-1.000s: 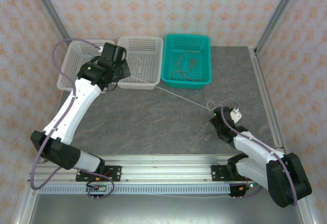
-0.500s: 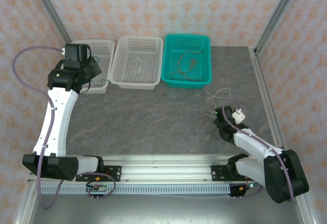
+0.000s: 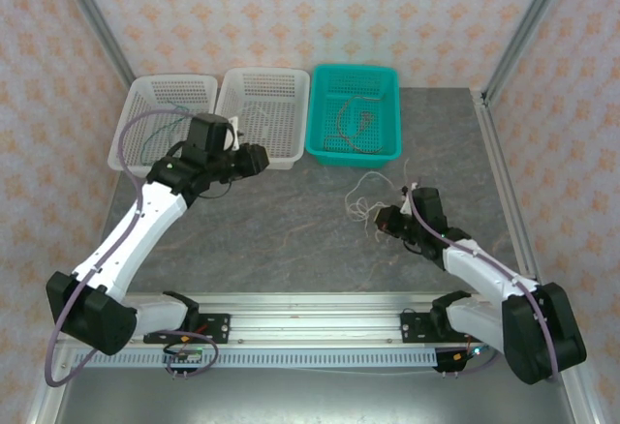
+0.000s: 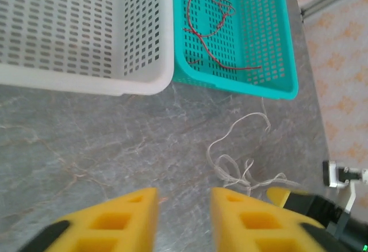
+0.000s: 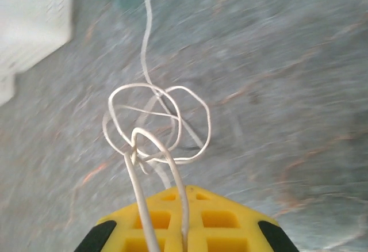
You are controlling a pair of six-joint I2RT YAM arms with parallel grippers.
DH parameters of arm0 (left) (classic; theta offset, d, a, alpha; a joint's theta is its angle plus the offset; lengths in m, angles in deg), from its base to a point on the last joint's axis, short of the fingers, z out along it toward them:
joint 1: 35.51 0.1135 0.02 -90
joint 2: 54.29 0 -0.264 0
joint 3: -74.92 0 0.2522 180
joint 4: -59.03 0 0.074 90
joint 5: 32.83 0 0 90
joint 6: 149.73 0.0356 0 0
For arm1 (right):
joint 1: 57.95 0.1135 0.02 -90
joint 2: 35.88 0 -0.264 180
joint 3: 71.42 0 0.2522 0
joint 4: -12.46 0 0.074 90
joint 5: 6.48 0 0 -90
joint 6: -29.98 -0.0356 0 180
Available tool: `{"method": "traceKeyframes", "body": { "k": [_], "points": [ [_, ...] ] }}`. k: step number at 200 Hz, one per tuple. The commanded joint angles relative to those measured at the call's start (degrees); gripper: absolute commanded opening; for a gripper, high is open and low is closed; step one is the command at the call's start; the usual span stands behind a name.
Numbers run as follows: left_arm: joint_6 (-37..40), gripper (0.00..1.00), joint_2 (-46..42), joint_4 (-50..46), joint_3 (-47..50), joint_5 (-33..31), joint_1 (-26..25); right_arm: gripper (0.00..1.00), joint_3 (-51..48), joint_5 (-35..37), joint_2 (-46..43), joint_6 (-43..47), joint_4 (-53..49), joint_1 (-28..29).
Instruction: Untangle the cables
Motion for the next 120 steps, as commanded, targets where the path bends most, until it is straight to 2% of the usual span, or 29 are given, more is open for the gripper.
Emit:
{"method": "traceKeyframes", "body": {
  "k": [1,10,26,52,81,96,120],
  "points": [
    [-2.6,0.43,1.8,4.5,3.2,-1.6,-2.4,0.00,1.8,-9.4,-0.6,5.3,-3.0,2.8],
    [-1.0,0.51,3.0,4.8,3.6,-2.4,-4.5,0.00,2.1,-10.4,0.0,5.8,-3.2,4.6],
    [0.0,0.58,6.3,6.1,4.1,-3.8,-8.0,0.00,2.4,-12.2,2.3,5.8,-2.3,7.0],
    [-0.9,0.63,12.9,10.3,4.5,-4.2,-11.5,0.00,3.0,-15.4,6.4,5.7,-0.7,8.7],
    [2.7,0.67,20.7,14.2,3.2,-6.7,-13.9,0.00,4.3,-17.7,10.2,6.5,-0.8,9.7],
    [4.9,0.69,25.0,16.5,1.9,-3.5,-13.9,0.00,4.6,-17.3,10.7,6.8,-1.1,9.6],
    [8.6,0.68,31.1,14.9,-1.4,1.5,-14.2,0.00,4.8,-16.1,10.7,7.0,-1.0,9.6]
  ]
}}
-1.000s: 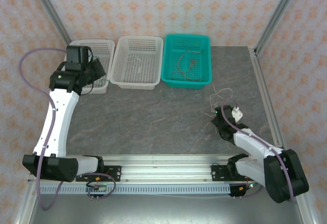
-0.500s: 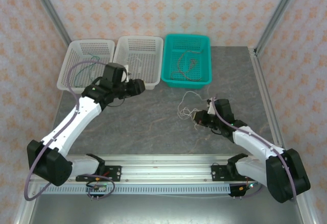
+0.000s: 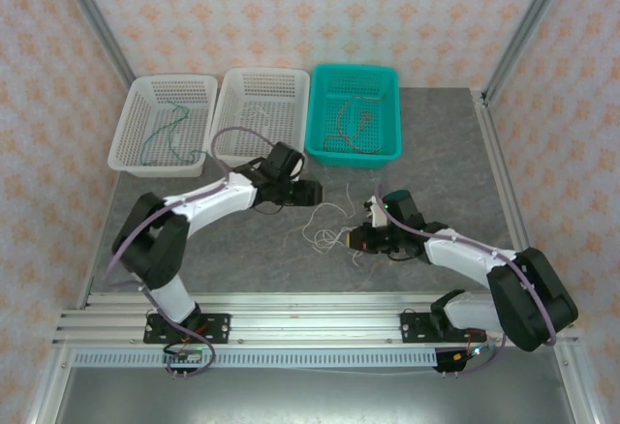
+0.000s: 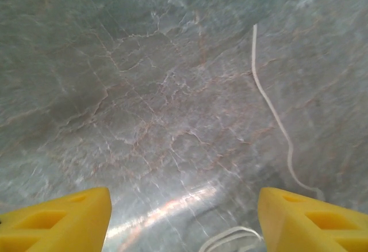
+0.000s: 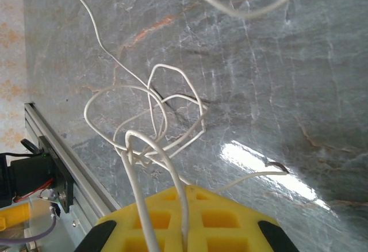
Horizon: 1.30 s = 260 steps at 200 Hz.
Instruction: Untangle the cables
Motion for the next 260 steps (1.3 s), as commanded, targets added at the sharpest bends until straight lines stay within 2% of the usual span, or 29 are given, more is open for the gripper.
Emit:
{"method": "traceKeyframes", "body": {
  "k": [1,50,87,123,143,172,191,211,223,239,244,245,260],
  "points": [
    [5.4,0.68,4.2,1.7,-3.8,4.1,-0.3,0.00,1.8,-0.3,0.2,1.4,0.3,0.3],
    [8.4,0.66,8.5,4.9,-3.6,13.8,-0.4,0.00,1.7,0.9,1.2,0.7,2.0,0.2],
    [6.7,0.67,3.8,7.8,-1.6,13.4,-0.4,0.00,2.3,1.2,2.3,0.7,2.2,0.3],
    [10.2,0.69,-2.0,8.8,2.3,16.9,-0.5,0.00,2.3,1.2,3.3,0.8,2.6,0.2],
    [13.0,0.70,-1.4,6.3,2.7,18.3,-0.5,0.00,2.6,0.8,4.0,0.7,3.0,0.3],
    [14.8,0.73,2.1,3.0,1.1,13.7,-0.8,0.00,3.1,0.6,4.7,0.4,3.3,0.3],
    [15.3,0.72,3.8,2.6,-0.6,14.0,-1.2,0.00,3.4,0.7,4.6,0.7,2.5,0.3],
    [16.7,0.63,6.0,1.3,-2.2,15.4,-1.9,0.00,3.7,1.8,4.3,1.1,1.5,0.3],
    [17.6,0.50,6.7,0.2,-3.1,16.6,-2.4,0.00,3.7,3.3,4.2,1.1,0.8,0.3],
    [17.2,0.21,6.1,0.3,-3.0,16.1,-2.8,0.00,3.9,6.8,4.1,0.9,-0.5,0.3],
    [16.6,0.01,5.5,0.6,-2.7,15.5,-2.7,0.00,3.9,8.4,4.1,0.7,-0.8,0.3],
    [16.6,0.00,5.3,0.6,-2.7,15.2,-2.7,0.00,3.8,8.5,4.1,0.6,-0.8,0.3],
    [14.1,0.00,2.0,0.7,-2.1,11.5,-2.3,0.03,3.3,15.3,4.1,-1.8,-2.1,0.3]
  ]
}}
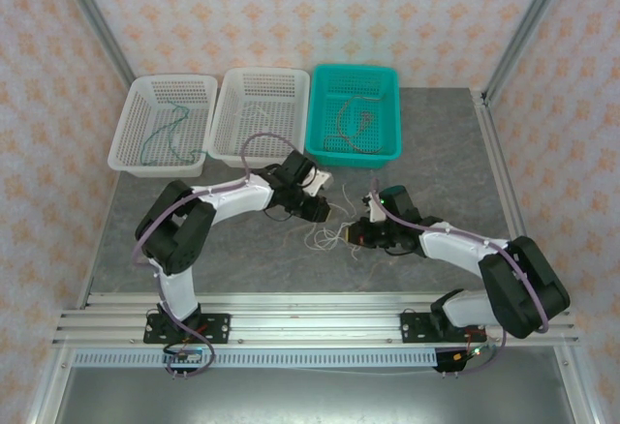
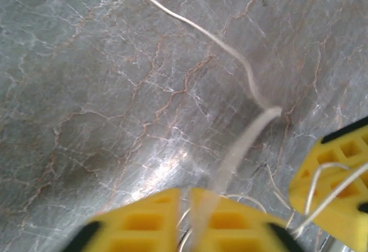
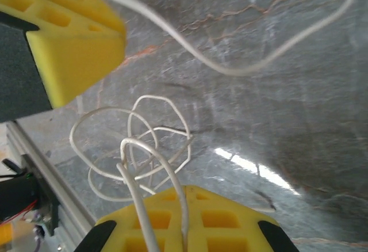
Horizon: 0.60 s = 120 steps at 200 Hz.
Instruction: Untangle the cables
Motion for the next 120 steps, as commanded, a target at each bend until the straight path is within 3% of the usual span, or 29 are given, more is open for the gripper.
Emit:
{"method": "traceKeyframes", "body": {
  "k": [1,11,32,76,102,120],
  "points": [
    [-1.9,0.00,-5.0,-1.4,-1.2,-3.8,0.3,0.03,0.8,10.9,-0.3,-2.1,-2.8,0.2],
    [-4.2,0.00,-8.0,-1.6,-1.0,-5.6,0.8,0.06,0.5,16.8,-0.1,-5.1,-4.7,0.3],
    [-6.7,0.00,-14.4,-1.8,-2.5,-6.3,0.8,0.29,0.3,22.8,0.8,-10.3,-6.6,0.1],
    [-5.0,0.00,-16.6,-10.9,-9.8,-6.3,-0.8,0.52,2.5,19.8,-4.6,-10.0,-4.8,0.0],
    [-4.9,0.00,-17.4,-12.7,-11.9,-7.8,-0.8,0.74,2.2,13.7,-12.6,-6.3,0.1,0.2],
    [-6.0,0.00,-17.8,-12.3,-13.2,-7.9,-0.8,0.76,2.3,9.3,-14.8,-5.6,3.9,0.5]
  ]
}}
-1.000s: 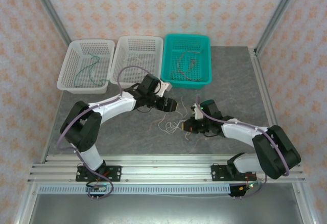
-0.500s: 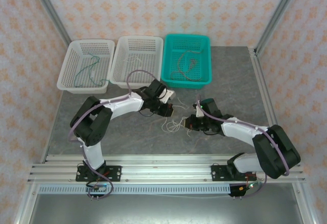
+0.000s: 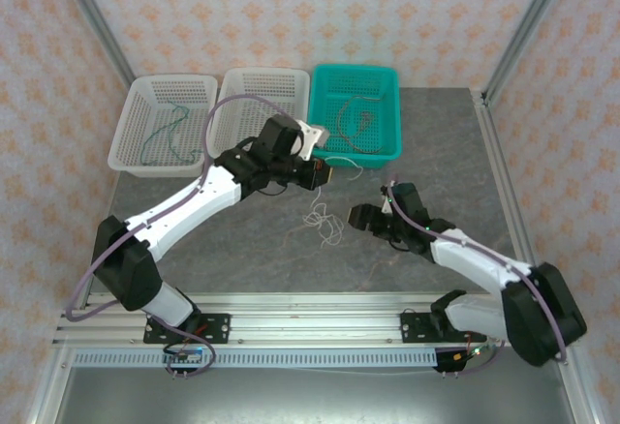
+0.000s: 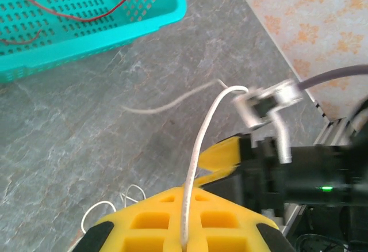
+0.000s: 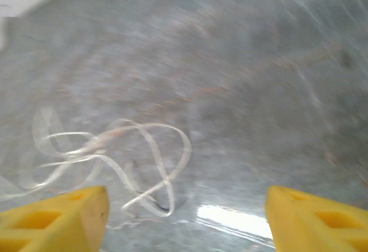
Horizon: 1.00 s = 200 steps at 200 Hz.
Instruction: Untangle the cables
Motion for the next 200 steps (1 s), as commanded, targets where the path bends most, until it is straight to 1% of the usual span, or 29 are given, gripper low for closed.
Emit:
{"method": "traceKeyframes", "body": {
  "k": [1,12,19,37,47,62,87,110,123,133,147,154,166,179,200],
  "points": [
    [-1.1,0.00,-0.6,-3.8,-2.3,-1.6,-0.2,0.76,1.7,-6.0,-3.6,1.9,6.7,0.5],
    [-1.8,0.00,-0.8,-2.7,-3.0,-0.7,-0.1,0.76,1.4,-9.0,-2.9,1.7,10.9,1.0],
    [-2.3,0.00,-0.9,-1.7,-3.2,-0.2,-0.2,0.79,1.2,-9.6,-1.8,1.7,13.6,1.6],
    [-2.9,0.00,-0.9,-0.5,-4.0,1.2,-0.1,0.79,2.9,-7.8,2.7,1.8,17.5,3.9],
    [-2.6,0.00,-0.8,-0.7,-4.5,1.9,-0.2,0.77,4.9,-6.0,7.6,0.4,18.1,4.7],
    [-2.2,0.00,-0.9,-1.0,-4.5,2.4,-0.5,0.69,8.3,-4.5,14.3,-3.4,19.0,4.8],
    [-1.9,0.00,-1.5,-1.7,-3.8,1.7,-0.6,0.55,10.9,-8.0,22.1,-7.0,23.4,5.3],
    [-1.3,0.00,-2.1,-2.6,-3.5,0.0,-0.6,0.44,10.3,-10.1,24.3,-6.9,23.3,5.7],
    [-1.1,0.00,-2.1,-3.0,-3.6,-0.9,-0.6,0.32,9.4,-10.1,24.2,-6.7,22.7,5.7],
    [-0.9,0.00,-2.2,-3.3,-3.8,-1.5,-0.7,0.22,8.9,-9.1,24.1,-6.3,21.2,5.7],
    [-0.5,0.00,-2.4,-4.0,-4.2,-3.0,-0.6,0.09,8.5,-6.4,23.5,-5.4,17.7,5.7],
    [-0.5,0.00,-2.6,-4.6,-4.6,-4.3,-0.6,0.00,7.9,-4.6,23.0,-5.2,16.7,5.7],
    [-0.2,0.00,-3.1,-6.3,-5.3,-7.2,-0.5,0.00,6.9,-0.5,21.9,-5.3,15.0,5.7],
    [0.2,0.00,-4.0,-9.0,-6.3,-10.7,-0.1,0.00,6.1,6.4,20.3,-6.6,12.1,5.4],
    [-0.4,0.00,-6.8,-13.0,-5.9,-16.8,2.3,0.00,5.8,21.0,16.7,-10.1,2.9,3.0]
  ]
}}
